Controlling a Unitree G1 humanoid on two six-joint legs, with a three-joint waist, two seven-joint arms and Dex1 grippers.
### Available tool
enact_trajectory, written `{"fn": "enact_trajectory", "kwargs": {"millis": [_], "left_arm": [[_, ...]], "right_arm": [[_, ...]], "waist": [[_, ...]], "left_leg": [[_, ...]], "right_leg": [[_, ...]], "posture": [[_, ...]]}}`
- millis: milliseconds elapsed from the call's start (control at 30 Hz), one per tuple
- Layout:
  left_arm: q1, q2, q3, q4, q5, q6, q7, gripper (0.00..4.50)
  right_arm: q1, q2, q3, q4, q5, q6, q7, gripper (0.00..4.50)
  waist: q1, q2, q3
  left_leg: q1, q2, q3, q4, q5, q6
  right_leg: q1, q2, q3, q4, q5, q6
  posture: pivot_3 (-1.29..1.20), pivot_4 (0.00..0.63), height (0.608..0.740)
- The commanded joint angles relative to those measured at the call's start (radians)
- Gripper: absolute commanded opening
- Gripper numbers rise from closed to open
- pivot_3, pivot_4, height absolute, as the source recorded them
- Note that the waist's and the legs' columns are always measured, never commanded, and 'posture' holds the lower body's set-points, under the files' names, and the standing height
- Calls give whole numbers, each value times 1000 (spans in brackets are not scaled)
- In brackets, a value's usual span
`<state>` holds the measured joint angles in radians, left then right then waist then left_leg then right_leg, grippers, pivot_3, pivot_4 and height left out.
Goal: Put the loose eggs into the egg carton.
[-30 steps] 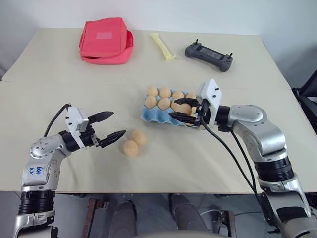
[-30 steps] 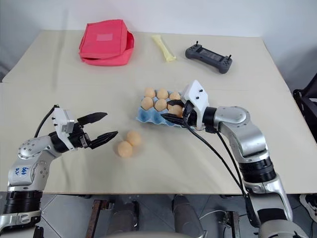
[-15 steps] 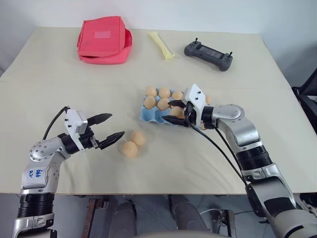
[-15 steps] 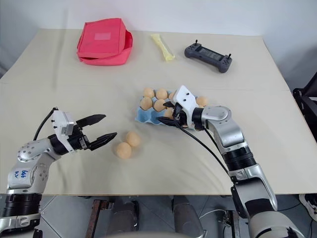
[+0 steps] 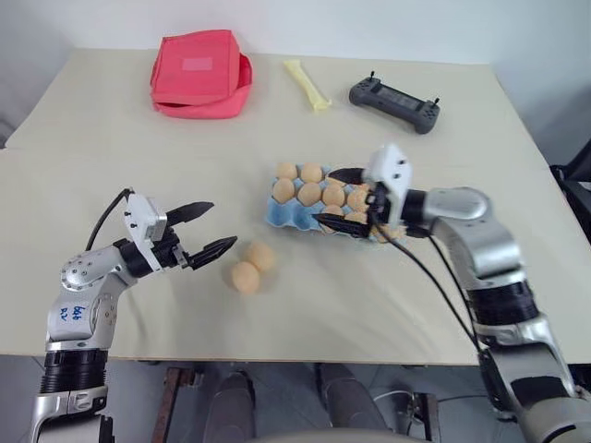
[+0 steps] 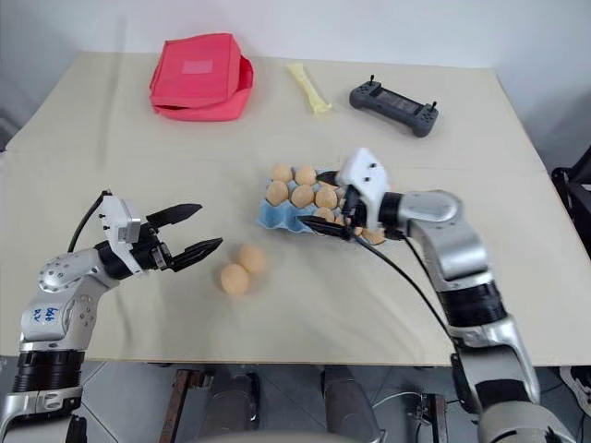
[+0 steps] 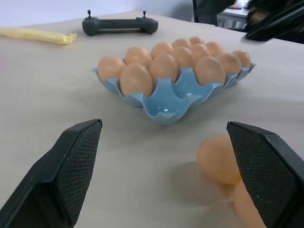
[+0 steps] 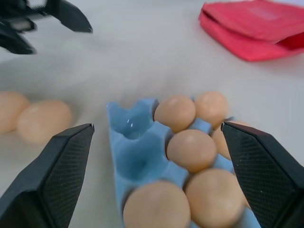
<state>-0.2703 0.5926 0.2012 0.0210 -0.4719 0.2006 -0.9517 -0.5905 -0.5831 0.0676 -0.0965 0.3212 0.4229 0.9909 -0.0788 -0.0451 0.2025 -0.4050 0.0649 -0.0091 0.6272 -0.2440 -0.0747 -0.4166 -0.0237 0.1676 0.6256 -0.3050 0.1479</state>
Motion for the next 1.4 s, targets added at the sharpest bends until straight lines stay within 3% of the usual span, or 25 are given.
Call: {"fn": "enact_trajectory", "kwargs": {"millis": [33,267,433,767,1133,1400], "left_arm": [[-30,4,-1,0,-4,-12,-7,4500],[-19,30,21,5,-7,-11,-14,4500],[-5,45,34,3,-9,-8,-14,4500],[85,51,77,-167,-36,59,77,4500],[405,103,164,-733,-127,550,394,4500],[388,83,40,-803,-92,650,510,4500]], "right_arm": [[92,-77,-66,-108,69,34,52,4486],[313,-244,-208,-215,156,97,107,4486],[379,-291,-258,-229,180,101,114,4486],[285,-244,-174,-191,181,82,116,4486],[149,-214,-59,-55,155,32,227,4486],[61,-175,5,32,128,-3,270,4486]], "waist": [[-1,0,0],[-6,0,0],[-6,0,0],[-5,0,0],[-6,0,0],[-7,0,0]], "left_leg": [[0,0,0,0,0,0],[1,0,0,1,0,0],[1,0,0,2,0,0],[1,0,1,2,0,0],[1,0,1,2,-2,1],[2,0,1,5,-2,1]], "right_leg": [[0,0,0,0,0,0],[0,0,1,1,0,0],[1,0,1,1,0,0],[1,0,1,0,-2,-3],[1,-1,1,0,-3,-3],[3,0,2,-1,-7,-11]], "posture": [[0,150,740],[0,150,740],[0,150,740],[0,150,740],[0,150,740],[0,150,740]]}}
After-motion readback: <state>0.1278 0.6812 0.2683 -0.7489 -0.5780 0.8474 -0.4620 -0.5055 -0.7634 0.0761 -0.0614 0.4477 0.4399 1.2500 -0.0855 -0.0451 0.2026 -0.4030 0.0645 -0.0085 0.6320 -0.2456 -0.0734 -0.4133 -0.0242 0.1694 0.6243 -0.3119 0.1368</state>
